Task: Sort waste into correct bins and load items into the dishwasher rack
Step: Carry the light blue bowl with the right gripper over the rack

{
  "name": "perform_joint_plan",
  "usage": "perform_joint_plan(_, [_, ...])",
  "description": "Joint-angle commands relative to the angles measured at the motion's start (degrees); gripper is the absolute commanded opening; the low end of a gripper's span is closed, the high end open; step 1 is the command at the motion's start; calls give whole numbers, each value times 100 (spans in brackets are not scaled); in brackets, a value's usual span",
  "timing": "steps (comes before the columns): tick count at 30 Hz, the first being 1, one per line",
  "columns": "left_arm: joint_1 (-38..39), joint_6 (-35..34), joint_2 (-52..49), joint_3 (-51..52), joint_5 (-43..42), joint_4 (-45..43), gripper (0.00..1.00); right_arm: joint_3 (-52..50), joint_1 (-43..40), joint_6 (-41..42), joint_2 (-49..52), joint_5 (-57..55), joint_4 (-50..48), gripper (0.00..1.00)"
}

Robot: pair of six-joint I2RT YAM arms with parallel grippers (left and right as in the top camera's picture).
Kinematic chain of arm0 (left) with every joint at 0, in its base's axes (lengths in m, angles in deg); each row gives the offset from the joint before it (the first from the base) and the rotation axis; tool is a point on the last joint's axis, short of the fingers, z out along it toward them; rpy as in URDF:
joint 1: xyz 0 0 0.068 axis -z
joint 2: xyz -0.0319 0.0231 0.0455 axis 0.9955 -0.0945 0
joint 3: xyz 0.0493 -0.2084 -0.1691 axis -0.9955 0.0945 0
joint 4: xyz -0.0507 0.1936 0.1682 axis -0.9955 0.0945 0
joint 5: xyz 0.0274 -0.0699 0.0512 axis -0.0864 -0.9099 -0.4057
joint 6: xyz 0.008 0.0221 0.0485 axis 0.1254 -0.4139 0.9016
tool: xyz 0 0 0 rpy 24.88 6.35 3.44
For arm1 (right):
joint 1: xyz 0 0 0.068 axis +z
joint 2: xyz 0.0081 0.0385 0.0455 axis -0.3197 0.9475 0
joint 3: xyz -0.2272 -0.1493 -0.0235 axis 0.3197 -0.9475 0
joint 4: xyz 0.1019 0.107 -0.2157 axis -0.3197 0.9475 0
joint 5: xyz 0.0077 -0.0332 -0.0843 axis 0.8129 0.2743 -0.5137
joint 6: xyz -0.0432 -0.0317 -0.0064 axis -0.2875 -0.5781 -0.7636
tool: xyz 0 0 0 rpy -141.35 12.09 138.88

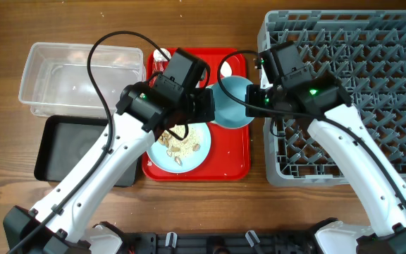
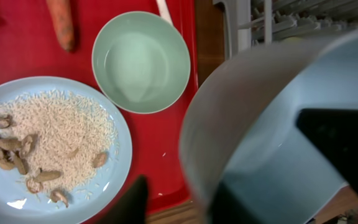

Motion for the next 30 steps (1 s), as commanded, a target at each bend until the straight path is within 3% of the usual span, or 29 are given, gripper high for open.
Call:
perform_joint_plan(1, [-31, 9, 11, 7, 50, 109, 100, 61, -249, 260, -186, -1067, 72, 4])
perform_joint_plan(5, [-339, 11, 282, -9, 52, 302, 100, 61, -922, 756, -575, -2828, 385, 4])
perform_joint_plan(9, [-927, 11, 835, -9, 52, 304, 100, 61, -1950, 1226, -789, -5237, 238, 4])
perform_joint_plan(11, [-1189, 9, 1104, -9, 52, 275, 100, 59, -2297, 1198, -739, -5816, -35, 4])
perform_joint_plan(15, [-1447, 9, 1434, -9, 52, 236, 100, 59, -2900, 876, -505, -6008, -765, 4])
perform_joint_plan(20, [-1453, 9, 1526, -7, 52, 308, 100, 59, -3541, -505, 166, -6245, -1718, 4])
perform_joint_plan(30, [-1453, 9, 1526, -7, 52, 455, 100, 59, -4140, -667, 1552, -6349, -2072, 4])
